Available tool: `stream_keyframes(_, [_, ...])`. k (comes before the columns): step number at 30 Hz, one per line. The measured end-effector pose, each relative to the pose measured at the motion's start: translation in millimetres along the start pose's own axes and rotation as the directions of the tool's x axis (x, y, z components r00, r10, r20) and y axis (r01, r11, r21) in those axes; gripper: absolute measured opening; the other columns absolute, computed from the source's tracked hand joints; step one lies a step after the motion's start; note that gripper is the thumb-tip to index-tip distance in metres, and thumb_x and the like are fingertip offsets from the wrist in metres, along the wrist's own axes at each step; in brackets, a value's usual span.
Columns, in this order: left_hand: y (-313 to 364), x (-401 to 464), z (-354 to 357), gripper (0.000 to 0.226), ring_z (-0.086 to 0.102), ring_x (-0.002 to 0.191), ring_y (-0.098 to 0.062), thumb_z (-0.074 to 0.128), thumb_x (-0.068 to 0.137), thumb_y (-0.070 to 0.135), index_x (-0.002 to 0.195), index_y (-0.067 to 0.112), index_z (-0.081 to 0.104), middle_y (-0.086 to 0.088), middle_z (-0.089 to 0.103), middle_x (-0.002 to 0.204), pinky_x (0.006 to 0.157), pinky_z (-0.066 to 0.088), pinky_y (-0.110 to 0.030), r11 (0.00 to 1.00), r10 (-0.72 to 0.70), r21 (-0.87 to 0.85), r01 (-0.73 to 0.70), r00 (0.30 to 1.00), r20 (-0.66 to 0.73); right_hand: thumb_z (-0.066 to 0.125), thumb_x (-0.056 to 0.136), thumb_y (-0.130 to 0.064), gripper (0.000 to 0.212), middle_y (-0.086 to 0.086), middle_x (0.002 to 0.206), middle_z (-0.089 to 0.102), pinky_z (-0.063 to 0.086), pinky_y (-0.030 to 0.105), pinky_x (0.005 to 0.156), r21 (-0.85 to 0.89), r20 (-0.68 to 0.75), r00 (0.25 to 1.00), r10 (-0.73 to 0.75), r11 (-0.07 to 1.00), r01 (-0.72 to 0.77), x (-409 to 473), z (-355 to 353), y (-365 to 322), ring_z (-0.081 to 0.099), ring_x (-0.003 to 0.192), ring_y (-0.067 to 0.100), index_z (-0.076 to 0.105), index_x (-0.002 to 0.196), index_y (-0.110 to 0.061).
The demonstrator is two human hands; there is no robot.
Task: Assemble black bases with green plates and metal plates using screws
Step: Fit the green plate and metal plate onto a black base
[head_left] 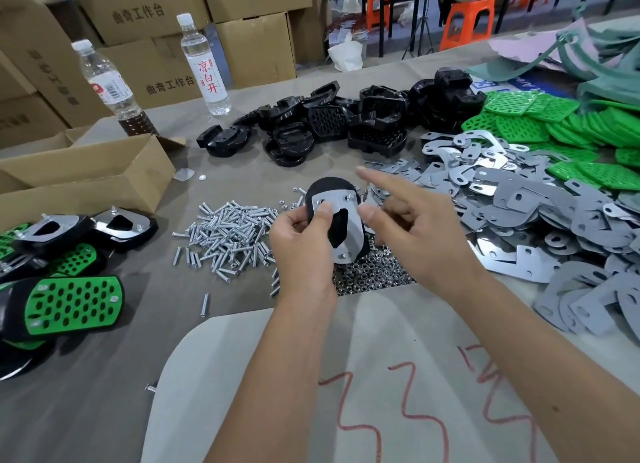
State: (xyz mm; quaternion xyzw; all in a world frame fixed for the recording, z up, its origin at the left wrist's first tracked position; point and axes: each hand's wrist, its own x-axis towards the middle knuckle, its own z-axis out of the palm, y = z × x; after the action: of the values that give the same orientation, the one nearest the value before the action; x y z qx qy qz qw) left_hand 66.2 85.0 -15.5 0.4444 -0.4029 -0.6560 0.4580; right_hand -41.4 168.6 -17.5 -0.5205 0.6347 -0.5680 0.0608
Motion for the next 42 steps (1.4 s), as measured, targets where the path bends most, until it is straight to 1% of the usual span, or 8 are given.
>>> stream_keyframes(2, [-1.5,1.2,-1.0,0.025,0.072,0.101,-0.035,0.073,0.095,0.012,0.114,-0.001,0.063,-0.026,0.071,0.115,0.099,0.056,-0.055,1.000,0.009,0.013,-0.009,1.000,-0.011,0.068,0.100,-0.027,0.025,0.009,0.049,0.039,0.030,0.031,0.050,0.033,0.009,1.000,-0.011,0.999,0.011,-0.6,-0.8,0.4,0.037,0.046,0.017,0.077,0.080,-0.015])
stream_keyframes(4, [-1.6,2.6,-2.8,0.026,0.073,0.102,-0.034,0.073,0.095,0.014,0.115,0.000,0.063,-0.023,0.072,0.114,0.098,0.057,-0.053,1.000,0.012,0.018,-0.011,1.000,-0.023,0.067,0.102,-0.028,0.059,0.000,0.050,0.024,0.020,0.027,0.049,0.058,-0.045,0.998,-0.033,0.998,0.036,-1.7,-2.9,0.7,0.022,0.049,0.009,0.039,0.052,-0.011])
stream_keyframes(11, [-1.7,-3.3,-3.5,0.017,0.071,0.076,-0.015,0.078,0.088,0.021,0.094,0.019,0.063,-0.002,0.073,0.086,0.073,0.055,-0.033,0.920,0.281,0.270,-0.283,0.958,0.048,0.065,0.100,-0.029,0.015,-0.007,0.065,0.055,0.040,0.036,0.058,-0.293,0.050,0.999,-0.016,0.956,0.030,2.8,1.3,12.9,0.048,0.057,0.009,0.054,0.101,-0.019])
stream_keyframes(15, [1.9,-9.5,-3.6,0.020,0.070,0.072,-0.011,0.076,0.077,0.034,0.087,0.023,0.063,0.005,0.071,0.079,0.070,0.057,-0.032,0.852,0.378,0.356,-0.384,0.922,0.087,0.054,0.105,-0.025,0.012,-0.009,0.072,0.055,0.046,0.047,0.063,-0.361,0.120,0.992,-0.035,0.930,0.077,2.9,1.3,11.7,0.051,0.069,0.020,0.046,0.097,-0.023])
stream_keyframes(21, [0.0,-9.5,-4.5,0.019,0.070,0.072,-0.017,0.081,0.081,0.027,0.087,0.020,0.064,0.001,0.071,0.079,0.071,0.058,-0.039,0.859,0.337,0.383,-0.340,0.938,0.075,0.042,0.105,-0.049,0.043,-0.003,0.066,0.051,0.043,0.047,0.064,-0.419,0.125,0.992,-0.015,0.906,0.066,4.2,0.9,9.2,0.049,0.068,0.023,0.048,0.077,-0.017])
stream_keyframes(25, [3.2,-9.7,-2.3,0.026,0.069,0.071,-0.023,0.074,0.069,0.036,0.085,0.018,0.063,-0.003,0.071,0.077,0.071,0.058,-0.045,0.895,0.291,0.336,-0.292,0.955,0.057,0.047,0.106,-0.034,0.020,-0.010,0.072,0.049,0.039,0.043,0.062,-0.380,0.155,0.987,-0.038,0.920,0.095,1.8,1.3,8.8,0.046,0.069,0.018,0.042,0.090,-0.022])
stream_keyframes(37, [2.3,-8.8,-3.6,0.025,0.071,0.075,-0.025,0.079,0.073,0.031,0.087,0.015,0.066,-0.005,0.072,0.081,0.080,0.060,-0.052,0.893,0.277,0.352,-0.281,0.959,0.063,0.042,0.104,-0.049,0.041,-0.004,0.064,0.051,0.041,0.045,0.060,-0.463,0.132,0.991,-0.022,0.883,0.081,3.5,3.5,5.9,0.049,0.063,0.023,0.049,0.078,-0.018])
stream_keyframes(42, [1.1,-6.5,-3.9,0.020,0.069,0.072,-0.024,0.081,0.078,0.025,0.086,0.014,0.065,-0.003,0.071,0.078,0.074,0.058,-0.047,0.906,0.263,0.327,-0.268,0.963,0.059,0.061,0.097,-0.013,0.030,-0.013,0.099,0.053,0.036,0.017,0.069,-0.296,0.105,0.986,-0.132,0.942,0.157,3.2,3.2,10.5,0.051,0.078,-0.005,0.046,0.120,-0.022])
